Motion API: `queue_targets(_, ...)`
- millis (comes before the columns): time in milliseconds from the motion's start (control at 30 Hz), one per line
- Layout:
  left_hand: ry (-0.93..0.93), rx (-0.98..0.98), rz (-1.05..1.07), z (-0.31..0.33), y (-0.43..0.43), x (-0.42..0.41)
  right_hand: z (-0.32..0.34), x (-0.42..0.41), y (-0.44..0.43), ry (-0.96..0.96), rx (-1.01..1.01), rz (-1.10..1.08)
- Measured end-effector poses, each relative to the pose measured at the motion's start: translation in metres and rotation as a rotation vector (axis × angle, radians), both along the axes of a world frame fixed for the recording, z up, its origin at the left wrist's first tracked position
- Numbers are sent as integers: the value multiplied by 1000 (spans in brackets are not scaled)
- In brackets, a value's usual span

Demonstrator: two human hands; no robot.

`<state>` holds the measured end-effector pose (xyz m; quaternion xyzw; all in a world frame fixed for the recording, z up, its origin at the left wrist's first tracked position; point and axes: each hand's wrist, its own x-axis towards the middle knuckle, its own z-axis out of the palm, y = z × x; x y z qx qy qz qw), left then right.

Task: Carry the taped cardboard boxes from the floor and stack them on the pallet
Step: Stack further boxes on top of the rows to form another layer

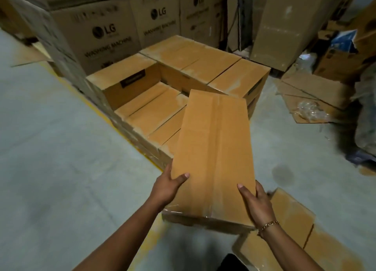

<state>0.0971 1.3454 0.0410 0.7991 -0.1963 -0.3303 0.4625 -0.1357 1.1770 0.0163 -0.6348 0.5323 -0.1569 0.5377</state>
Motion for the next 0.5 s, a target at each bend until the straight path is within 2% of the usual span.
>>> queue_targets(333, 30, 28, 112, -16, 4, 185, -22, 208, -20, -55, 80, 85)
queue_targets(500, 26, 89, 155, -18, -17, 276, -42, 305, -46, 21, 159, 128)
